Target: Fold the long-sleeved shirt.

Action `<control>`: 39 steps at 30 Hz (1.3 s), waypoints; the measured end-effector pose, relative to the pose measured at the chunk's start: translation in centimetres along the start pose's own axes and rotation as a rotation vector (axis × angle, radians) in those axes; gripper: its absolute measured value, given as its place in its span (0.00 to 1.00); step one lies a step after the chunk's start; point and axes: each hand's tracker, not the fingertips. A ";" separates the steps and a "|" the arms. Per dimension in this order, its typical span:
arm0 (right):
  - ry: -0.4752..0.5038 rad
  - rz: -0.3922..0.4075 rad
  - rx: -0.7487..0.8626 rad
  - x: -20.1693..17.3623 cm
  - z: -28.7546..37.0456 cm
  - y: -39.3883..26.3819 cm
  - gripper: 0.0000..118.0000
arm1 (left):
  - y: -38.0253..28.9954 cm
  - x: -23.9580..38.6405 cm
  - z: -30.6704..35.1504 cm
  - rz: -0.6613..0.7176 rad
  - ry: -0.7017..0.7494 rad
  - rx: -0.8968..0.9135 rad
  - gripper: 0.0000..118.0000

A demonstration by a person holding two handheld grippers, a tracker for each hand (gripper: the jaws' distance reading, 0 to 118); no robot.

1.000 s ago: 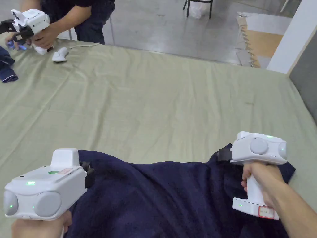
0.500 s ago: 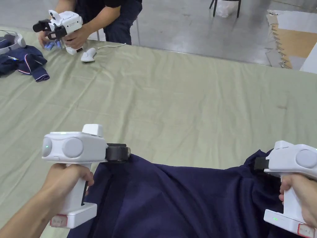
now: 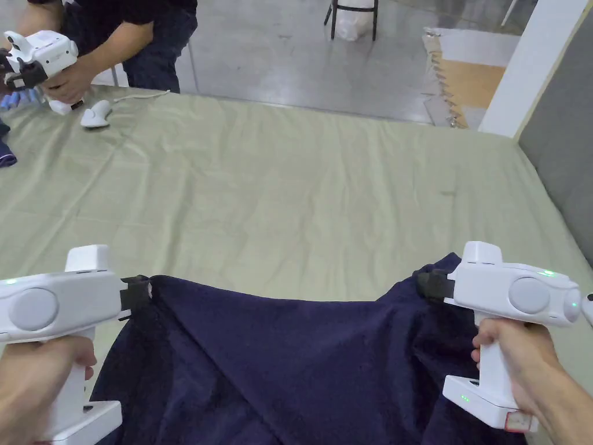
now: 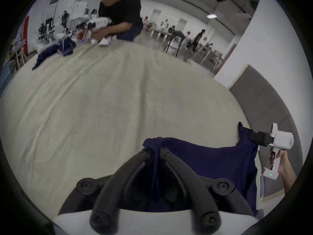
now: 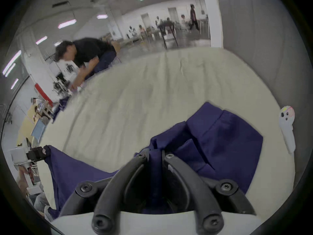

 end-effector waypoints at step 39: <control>-0.122 0.170 0.713 -10.1 44.0 37.1 0.08 | 37.8 20.5 33.3 -0.227 -0.035 0.745 0.12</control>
